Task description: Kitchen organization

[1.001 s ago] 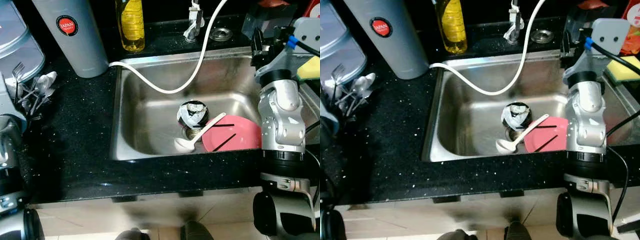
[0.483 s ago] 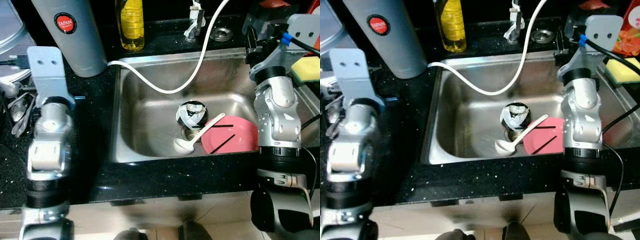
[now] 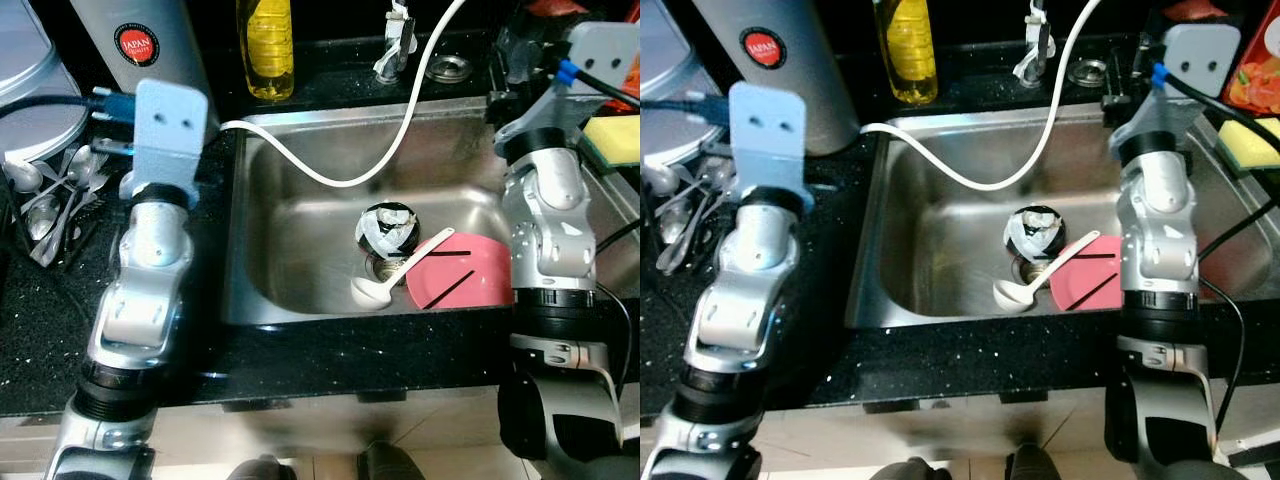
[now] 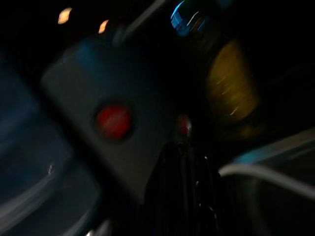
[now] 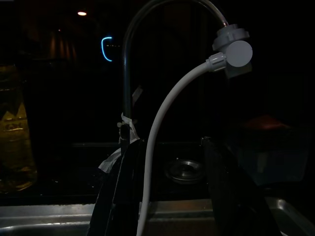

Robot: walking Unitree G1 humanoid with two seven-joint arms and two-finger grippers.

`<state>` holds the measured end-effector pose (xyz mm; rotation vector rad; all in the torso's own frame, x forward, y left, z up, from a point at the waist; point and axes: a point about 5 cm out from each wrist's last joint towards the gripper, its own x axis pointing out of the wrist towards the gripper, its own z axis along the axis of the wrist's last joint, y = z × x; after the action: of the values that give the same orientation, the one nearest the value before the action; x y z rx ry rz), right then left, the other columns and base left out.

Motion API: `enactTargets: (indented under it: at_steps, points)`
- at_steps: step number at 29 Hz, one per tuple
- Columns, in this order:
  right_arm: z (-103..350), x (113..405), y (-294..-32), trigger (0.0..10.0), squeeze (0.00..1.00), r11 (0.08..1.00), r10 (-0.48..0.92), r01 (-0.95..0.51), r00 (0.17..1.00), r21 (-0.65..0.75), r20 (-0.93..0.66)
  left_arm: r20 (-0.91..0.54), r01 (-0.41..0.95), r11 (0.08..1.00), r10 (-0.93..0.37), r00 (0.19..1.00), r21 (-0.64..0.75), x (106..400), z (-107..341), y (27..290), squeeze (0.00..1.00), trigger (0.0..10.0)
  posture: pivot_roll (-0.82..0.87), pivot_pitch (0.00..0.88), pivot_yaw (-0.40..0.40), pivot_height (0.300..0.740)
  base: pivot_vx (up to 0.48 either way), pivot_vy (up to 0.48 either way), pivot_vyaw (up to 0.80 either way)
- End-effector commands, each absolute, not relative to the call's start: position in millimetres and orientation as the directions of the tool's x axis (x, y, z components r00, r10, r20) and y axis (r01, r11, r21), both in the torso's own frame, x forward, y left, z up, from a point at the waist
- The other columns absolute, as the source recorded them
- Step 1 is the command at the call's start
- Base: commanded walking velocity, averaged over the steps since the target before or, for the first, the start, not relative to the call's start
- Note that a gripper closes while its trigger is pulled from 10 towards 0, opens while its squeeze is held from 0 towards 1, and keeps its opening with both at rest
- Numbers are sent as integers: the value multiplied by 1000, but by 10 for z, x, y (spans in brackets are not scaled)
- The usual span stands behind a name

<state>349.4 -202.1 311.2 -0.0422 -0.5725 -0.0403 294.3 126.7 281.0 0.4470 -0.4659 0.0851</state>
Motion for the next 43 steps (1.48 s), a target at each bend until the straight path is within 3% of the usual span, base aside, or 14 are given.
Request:
enactTargets:
  at_steps: [1, 8, 15, 19, 22, 23, 27, 31, 36, 43]
  points:
    - [3058, 3510, -1971, 10000, 0, 999, -18, 29, 846, -13, 533, 526, -182, 872, -97, 845, 454, 2858, 2918, 1149, 0, 10000, -46, 95, 90, 740, 0, 0, 0]
    - [3060, 3515, -1949, 10000, 0, 1000, -12, 22, 844, -12, 536, 579, -111, 867, -225, 784, 487, 2783, 3046, 984, 0, 10000, -48, 92, 88, 740, 0, 0, 0]
    - [3033, 3513, -1892, 10000, 0, 1000, 19, -11, 847, -20, 532, 490, 168, 938, -305, 817, 303, 2840, 3061, 953, 0, 10000, -50, 84, 92, 740, 0, 0, 0]
    - [3027, 3493, -1785, 10000, 0, 991, 130, -117, 838, -57, 530, 450, 307, 931, -364, 816, 196, 2879, 3064, 995, 0, 10000, -53, 87, 95, 740, 0, 0, 0]
    - [2993, 3417, -1600, 10000, 0, 936, 340, -338, 801, -97, 493, 447, 386, 910, -412, 794, 153, 2902, 3115, 1105, 0, 10000, -55, 92, 96, 740, 0, 0, 0]
    - [2993, 3417, -1600, 10000, 0, 936, 340, -338, 801, -97, 493, 447, 386, 910, -412, 794, 153, 2902, 3115, 1105, 0, 10000, -55, 92, 96, 740, 0, 0, 0]
    - [2831, 3262, -1417, 10000, 0, 796, 602, -564, 702, -219, 380, 421, 622, 780, -588, 690, 71, 2853, 3186, 1342, 0, 10000, -58, 96, 98, 740, 0, 0, 0]
    - [2736, 3170, -1305, 10000, 0, 712, 702, -641, 640, -287, 311, 397, 673, 737, -638, 660, 66, 2845, 3210, 1463, 0, 10000, -61, 98, 101, 740, 0, 0, 0]
    - [2659, 3086, -1174, 10000, 0, 651, 759, -701, 588, -292, 281, 343, 705, 707, -678, 651, 59, 2841, 3142, 1502, 0, 10000, -63, 99, 105, 740, 0, 0, 0]
    - [2640, 3119, -1101, 10000, 0, 663, 747, -702, 599, -260, 289, 325, 792, 609, -744, 583, -26, 2786, 3068, 1410, 0, 10000, -62, 101, 105, 740, 0, 0, 0]
